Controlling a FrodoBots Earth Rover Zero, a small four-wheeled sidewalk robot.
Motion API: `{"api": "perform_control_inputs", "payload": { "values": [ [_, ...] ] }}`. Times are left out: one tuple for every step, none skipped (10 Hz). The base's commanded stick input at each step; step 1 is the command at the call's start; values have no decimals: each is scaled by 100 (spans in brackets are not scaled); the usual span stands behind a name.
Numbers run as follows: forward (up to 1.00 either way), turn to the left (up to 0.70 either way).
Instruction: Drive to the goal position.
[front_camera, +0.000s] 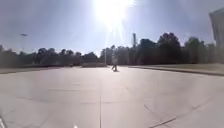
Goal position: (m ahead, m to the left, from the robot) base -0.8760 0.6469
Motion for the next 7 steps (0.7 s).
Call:
{"api": "perform_control_inputs", "payload": {
  "values": [
    [70,-1],
    [70,-1],
    [70,-1],
    [70,-1],
    [70,-1],
    [70,-1],
    [70,-1]
  ]
}}
